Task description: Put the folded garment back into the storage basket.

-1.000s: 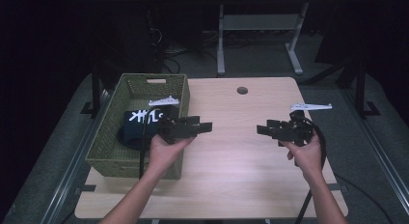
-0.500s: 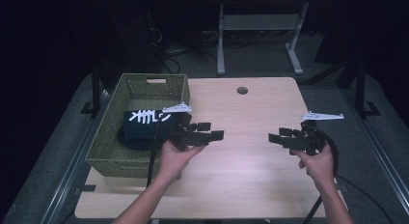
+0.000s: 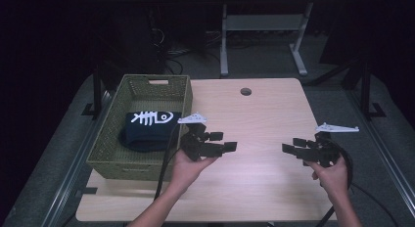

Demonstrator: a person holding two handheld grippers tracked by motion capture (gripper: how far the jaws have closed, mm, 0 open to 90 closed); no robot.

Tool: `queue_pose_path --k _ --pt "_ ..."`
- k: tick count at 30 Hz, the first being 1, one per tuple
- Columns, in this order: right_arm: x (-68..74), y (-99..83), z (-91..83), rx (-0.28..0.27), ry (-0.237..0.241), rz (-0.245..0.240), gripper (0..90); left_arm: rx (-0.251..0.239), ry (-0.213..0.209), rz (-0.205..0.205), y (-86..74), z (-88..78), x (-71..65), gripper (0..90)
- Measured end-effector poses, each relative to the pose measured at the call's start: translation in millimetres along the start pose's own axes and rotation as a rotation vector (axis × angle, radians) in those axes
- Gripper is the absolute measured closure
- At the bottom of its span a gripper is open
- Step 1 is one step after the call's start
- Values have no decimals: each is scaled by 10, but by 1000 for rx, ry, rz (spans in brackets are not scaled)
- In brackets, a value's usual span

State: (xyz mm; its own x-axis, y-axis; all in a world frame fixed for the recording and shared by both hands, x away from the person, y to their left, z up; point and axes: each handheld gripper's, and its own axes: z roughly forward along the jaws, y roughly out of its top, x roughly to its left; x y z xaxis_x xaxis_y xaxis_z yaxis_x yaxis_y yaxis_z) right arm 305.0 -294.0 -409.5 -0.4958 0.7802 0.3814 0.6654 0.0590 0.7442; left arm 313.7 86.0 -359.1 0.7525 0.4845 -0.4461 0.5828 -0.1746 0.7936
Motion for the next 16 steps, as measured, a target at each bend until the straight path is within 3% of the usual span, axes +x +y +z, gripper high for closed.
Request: queue_pose_path --k 6,10,13,16 --pt "-37 -151 -65 -10 -17 5 311 21 -26 -2 -131 94 -39 256" --pt "23 -274 -124 -31 -20 -10 296 22 -35 20 -241 129 -102 254" --pt "142 -452 -213 -79 -27 -18 286 4 -53 43 -361 115 -190 249" --pt "203 -698 -283 -151 -17 3 281 9 -45 99 -495 126 -295 249"
